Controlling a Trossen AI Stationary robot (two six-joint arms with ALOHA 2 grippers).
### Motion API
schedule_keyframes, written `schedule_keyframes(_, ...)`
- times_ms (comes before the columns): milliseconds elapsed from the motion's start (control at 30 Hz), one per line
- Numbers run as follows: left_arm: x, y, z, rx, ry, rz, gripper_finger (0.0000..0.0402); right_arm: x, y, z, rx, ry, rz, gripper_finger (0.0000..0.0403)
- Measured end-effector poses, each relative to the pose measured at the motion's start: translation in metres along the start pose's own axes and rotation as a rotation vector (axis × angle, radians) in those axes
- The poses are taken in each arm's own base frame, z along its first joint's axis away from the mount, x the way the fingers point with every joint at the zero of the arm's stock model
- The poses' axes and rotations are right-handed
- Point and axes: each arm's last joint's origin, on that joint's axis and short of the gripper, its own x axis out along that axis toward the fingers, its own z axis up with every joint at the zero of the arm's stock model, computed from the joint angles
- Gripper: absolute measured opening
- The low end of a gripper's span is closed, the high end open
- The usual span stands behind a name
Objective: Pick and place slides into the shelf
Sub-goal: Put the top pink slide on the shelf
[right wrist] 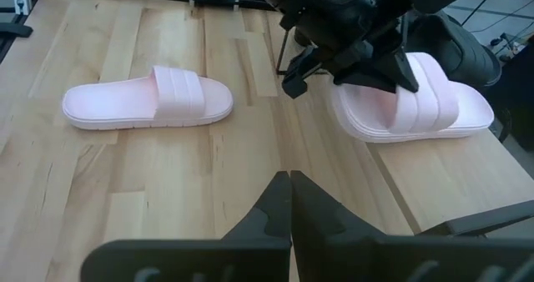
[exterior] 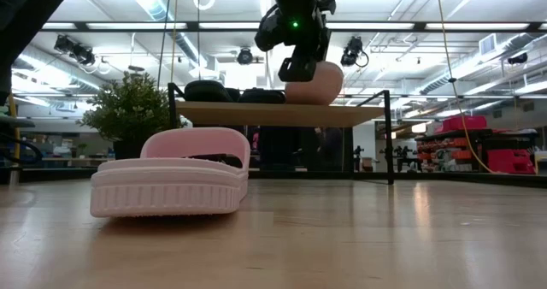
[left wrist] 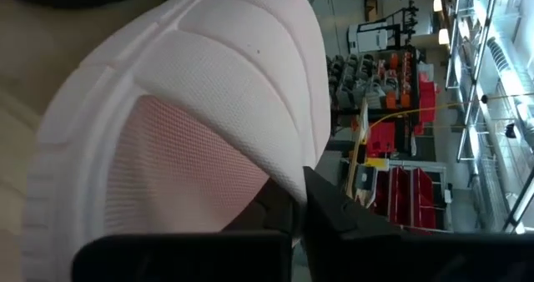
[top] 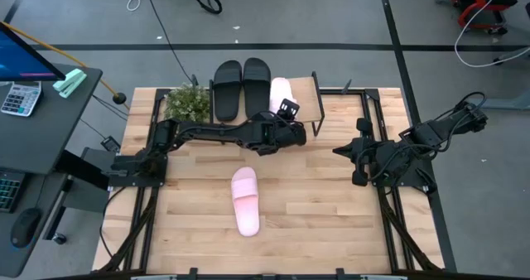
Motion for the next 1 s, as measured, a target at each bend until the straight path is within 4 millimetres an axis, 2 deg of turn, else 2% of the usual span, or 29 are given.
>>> schedule_keyframes(567,-0.0012,0.0002,-0.0008,-0.042,0.003,-0.002,0.0159,0.0000,0.0000,0.0000,0.002,0.000,-0.001,0.0000)
schedule_keyframes(800,-0.0013,0.0003,-0.0031,-0.057,0.062,0.029,0.0198,0.0000,-0.0001,0.0000,0.019,0.000,-0.001,0.0000)
schedule_keyframes(1000,-0.0001,0.0011,-0.0042,-0.050,0.127,0.076,0.0214,0.0000,-0.0001,0.0000,0.018,0.000,0.000,0.0000)
